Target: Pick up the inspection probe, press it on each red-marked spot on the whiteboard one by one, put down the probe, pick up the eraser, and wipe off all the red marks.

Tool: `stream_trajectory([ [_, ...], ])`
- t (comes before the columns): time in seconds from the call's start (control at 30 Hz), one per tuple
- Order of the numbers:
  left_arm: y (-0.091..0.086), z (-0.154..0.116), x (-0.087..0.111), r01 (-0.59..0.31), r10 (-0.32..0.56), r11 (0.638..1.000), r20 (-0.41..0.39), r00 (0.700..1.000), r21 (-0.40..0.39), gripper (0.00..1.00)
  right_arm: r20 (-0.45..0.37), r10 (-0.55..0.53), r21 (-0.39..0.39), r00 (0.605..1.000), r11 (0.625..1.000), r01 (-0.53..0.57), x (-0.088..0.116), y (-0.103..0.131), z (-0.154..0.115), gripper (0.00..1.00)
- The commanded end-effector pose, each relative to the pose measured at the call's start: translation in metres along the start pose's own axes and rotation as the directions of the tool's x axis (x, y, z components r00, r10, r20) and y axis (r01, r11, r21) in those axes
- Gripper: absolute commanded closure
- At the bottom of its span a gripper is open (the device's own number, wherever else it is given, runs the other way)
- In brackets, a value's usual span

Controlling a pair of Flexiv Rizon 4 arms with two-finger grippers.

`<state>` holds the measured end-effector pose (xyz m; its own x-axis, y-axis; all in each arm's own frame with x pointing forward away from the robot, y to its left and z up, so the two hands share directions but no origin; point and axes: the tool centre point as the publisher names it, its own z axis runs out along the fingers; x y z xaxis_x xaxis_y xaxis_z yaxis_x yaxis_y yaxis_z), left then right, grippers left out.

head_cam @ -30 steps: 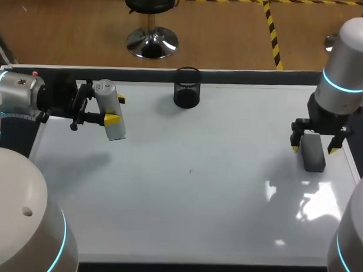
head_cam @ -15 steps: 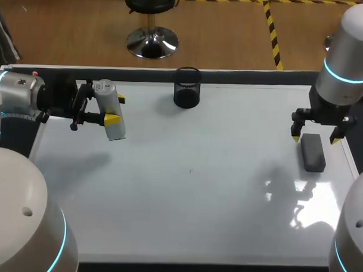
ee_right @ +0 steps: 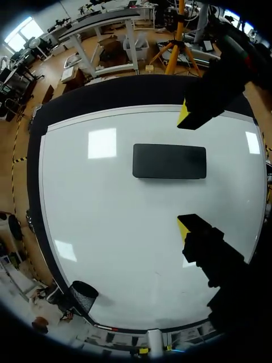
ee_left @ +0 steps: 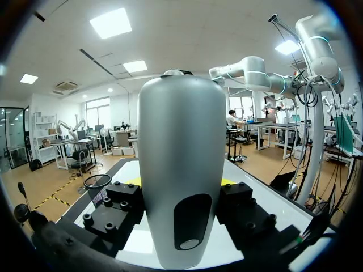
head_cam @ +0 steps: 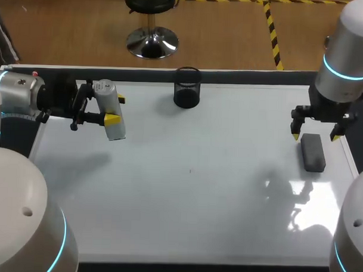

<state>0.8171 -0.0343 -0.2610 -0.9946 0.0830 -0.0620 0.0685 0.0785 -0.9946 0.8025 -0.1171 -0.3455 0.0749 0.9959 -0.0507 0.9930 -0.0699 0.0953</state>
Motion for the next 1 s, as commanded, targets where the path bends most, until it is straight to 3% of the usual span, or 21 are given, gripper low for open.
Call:
stream_trajectory([
  [0.03, -0.001, 0.000, 0.000, -0.002, 0.002, 1.000, 0.000, 1.000, 0.001, 1.00, -0.001, -0.001, -0.002, 1.000, 1.000, 0.001, -0.001, -0.001, -0.001, 0.00],
  [0.7, -0.002, 0.007, -0.008, 0.031, -0.031, 1.000, -0.003, 1.000, 0.001, 1.00, -0.001, -0.001, -0.002, 1.000, 1.000, 0.001, -0.001, -0.001, -0.001, 0.00],
  [1.0, -0.008, 0.025, -0.025, 0.042, -0.041, 0.999, -0.081, 0.996, 0.010, 1.00, -0.001, -0.001, -0.002, 1.000, 1.000, 0.001, -0.001, -0.001, -0.001, 0.00],
])
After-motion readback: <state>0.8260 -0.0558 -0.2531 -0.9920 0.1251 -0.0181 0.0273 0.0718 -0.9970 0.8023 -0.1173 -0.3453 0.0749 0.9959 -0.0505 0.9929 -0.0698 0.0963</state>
